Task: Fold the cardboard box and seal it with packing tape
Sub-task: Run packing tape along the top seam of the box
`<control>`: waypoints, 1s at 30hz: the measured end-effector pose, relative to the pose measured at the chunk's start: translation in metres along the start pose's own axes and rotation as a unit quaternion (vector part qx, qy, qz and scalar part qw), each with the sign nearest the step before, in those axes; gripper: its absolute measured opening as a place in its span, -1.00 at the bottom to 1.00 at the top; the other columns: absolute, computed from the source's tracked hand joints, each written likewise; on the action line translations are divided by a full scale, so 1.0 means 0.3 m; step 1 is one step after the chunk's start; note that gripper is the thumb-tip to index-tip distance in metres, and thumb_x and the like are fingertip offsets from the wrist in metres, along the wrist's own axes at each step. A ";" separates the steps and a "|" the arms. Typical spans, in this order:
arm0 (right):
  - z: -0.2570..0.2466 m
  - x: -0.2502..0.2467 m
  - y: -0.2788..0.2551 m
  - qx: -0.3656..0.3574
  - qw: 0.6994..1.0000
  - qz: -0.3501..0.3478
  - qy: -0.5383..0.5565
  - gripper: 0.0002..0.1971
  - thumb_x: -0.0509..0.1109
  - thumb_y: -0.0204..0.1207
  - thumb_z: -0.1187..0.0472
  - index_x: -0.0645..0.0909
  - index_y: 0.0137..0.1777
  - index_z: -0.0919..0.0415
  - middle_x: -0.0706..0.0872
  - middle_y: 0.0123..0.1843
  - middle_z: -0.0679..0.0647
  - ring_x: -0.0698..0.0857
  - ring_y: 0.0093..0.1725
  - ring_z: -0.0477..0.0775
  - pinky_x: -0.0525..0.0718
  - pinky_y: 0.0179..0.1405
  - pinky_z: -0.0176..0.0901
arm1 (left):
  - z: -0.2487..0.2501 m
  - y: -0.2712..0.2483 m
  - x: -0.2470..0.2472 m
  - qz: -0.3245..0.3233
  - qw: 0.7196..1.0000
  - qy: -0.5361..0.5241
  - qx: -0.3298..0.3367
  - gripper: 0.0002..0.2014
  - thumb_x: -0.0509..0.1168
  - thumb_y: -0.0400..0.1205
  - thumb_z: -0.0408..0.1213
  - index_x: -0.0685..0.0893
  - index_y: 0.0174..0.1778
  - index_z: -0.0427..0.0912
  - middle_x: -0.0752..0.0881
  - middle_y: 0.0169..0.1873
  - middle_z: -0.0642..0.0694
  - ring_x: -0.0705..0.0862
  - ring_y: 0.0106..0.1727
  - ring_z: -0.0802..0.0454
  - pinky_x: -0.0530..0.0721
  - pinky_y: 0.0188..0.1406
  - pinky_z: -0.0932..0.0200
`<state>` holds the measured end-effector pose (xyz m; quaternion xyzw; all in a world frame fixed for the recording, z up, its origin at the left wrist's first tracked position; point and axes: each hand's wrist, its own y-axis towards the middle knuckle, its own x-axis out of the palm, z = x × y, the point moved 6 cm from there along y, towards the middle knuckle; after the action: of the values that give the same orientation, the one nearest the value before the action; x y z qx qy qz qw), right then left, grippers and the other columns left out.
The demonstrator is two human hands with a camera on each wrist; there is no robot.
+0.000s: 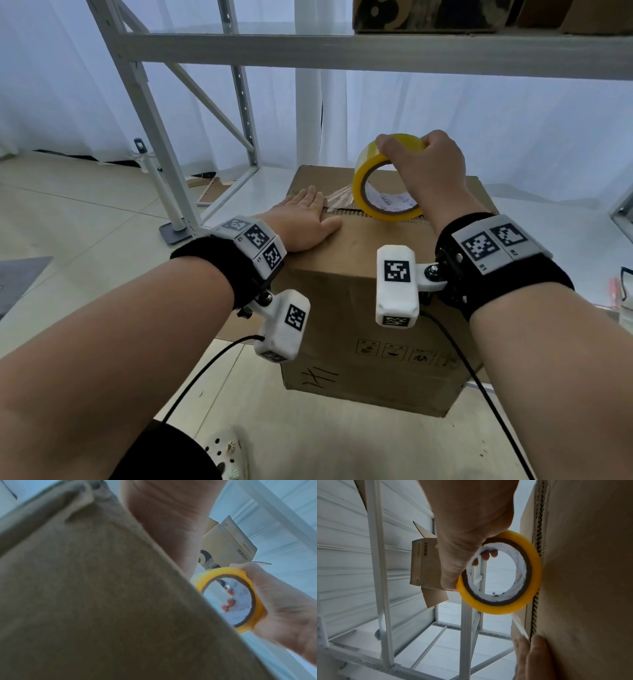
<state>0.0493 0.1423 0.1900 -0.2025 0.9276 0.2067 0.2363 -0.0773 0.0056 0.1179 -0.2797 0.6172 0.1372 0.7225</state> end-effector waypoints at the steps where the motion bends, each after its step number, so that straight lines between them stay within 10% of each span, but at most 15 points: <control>1: -0.013 -0.003 0.000 -0.008 1.000 0.006 -0.017 -0.42 0.36 0.43 -0.28 0.48 0.21 0.20 0.50 -0.01 0.01 0.49 0.00 0.04 0.41 -0.11 -0.13 | 0.002 -0.002 -0.004 -0.002 1.000 -0.001 -0.002 -0.29 -0.18 0.71 0.21 -0.18 0.67 -0.13 -0.18 0.67 -0.08 -0.17 0.67 0.04 -0.19 0.59 0.11; 11: -0.008 -0.076 0.021 -0.022 0.995 0.014 -0.098 -0.35 0.42 0.37 -0.27 0.50 0.24 0.25 0.50 0.02 0.04 0.49 0.01 0.06 0.42 -0.11 -0.07 | 0.015 -0.012 -0.008 -0.007 1.000 -0.004 -0.002 -0.26 -0.18 0.70 0.23 -0.20 0.67 -0.14 -0.21 0.67 -0.09 -0.18 0.67 0.04 -0.19 0.59 0.10; 19: 0.045 -0.068 -0.003 -0.078 0.995 -0.047 0.036 -0.49 0.26 0.57 -0.25 0.57 0.42 -0.02 0.59 0.42 -0.01 0.51 0.42 0.01 0.43 0.46 -0.04 | 0.077 -0.009 -0.004 -0.008 0.999 0.001 -0.032 -0.25 -0.19 0.70 0.23 -0.18 0.67 -0.20 -0.21 0.66 -0.18 -0.19 0.67 -0.07 -0.19 0.60 0.01; 30: -0.006 -0.032 -0.011 -0.087 0.994 -0.044 -0.058 -0.57 0.19 0.63 -0.06 0.52 0.47 -0.01 0.53 0.48 0.00 0.49 0.44 0.07 0.46 0.38 0.00 | 0.136 -0.009 0.007 -0.020 0.998 -0.011 0.053 -0.37 -0.15 0.75 0.10 -0.14 0.68 -0.10 -0.19 0.67 -0.13 -0.19 0.67 0.00 -0.20 0.60 0.03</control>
<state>0.0579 0.1415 0.1955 -0.2503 0.8809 0.2879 0.2803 -0.0423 0.0267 0.1199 -0.2517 0.6101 0.0933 0.7455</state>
